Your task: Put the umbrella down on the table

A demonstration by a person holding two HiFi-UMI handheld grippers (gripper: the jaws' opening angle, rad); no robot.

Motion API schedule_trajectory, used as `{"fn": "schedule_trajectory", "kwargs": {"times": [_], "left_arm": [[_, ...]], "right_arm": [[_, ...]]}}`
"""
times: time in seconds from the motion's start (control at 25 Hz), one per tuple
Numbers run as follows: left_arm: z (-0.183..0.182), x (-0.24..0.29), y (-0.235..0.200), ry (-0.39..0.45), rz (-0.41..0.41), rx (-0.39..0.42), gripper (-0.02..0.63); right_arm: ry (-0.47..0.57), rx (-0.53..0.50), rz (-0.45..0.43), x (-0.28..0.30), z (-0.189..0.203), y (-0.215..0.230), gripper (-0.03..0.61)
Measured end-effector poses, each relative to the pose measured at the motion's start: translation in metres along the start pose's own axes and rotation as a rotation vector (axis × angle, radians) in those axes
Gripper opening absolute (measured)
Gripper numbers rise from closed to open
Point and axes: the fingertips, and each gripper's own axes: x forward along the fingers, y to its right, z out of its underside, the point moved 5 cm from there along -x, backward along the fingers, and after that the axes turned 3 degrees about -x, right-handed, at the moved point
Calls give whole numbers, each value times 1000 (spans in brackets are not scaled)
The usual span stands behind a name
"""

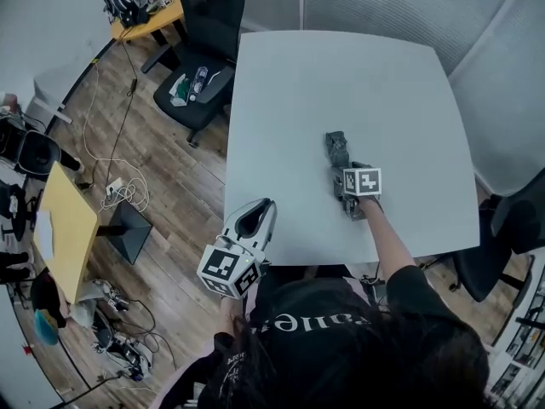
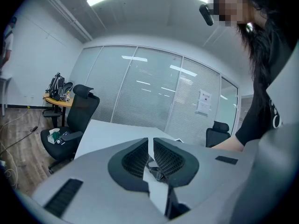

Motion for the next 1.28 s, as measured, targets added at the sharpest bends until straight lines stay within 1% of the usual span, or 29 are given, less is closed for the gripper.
{"fn": "schedule_trajectory", "kwargs": {"times": [0.12, 0.24, 0.48, 0.68, 0.84, 1.04, 1.28], "left_arm": [[-1, 5, 4, -5, 21, 2, 46], [1, 12, 9, -12, 40, 4, 46], [2, 23, 26, -25, 77, 5, 46], [5, 31, 47, -28, 103, 6, 46], [8, 37, 65, -32, 122, 15, 46], [14, 41, 89, -34, 130, 24, 46], [20, 43, 115, -19, 114, 29, 46]], "right_arm": [[99, 80, -30, -28, -9, 1, 302], [178, 121, -85, -58, -15, -3, 301], [243, 140, -210, -115, -14, -20, 262], [338, 141, -271, -168, -12, -33, 237], [393, 127, -302, -204, -6, -41, 193], [459, 136, -332, -238, 1, -40, 110], [480, 133, -390, -264, 10, -37, 57]]}}
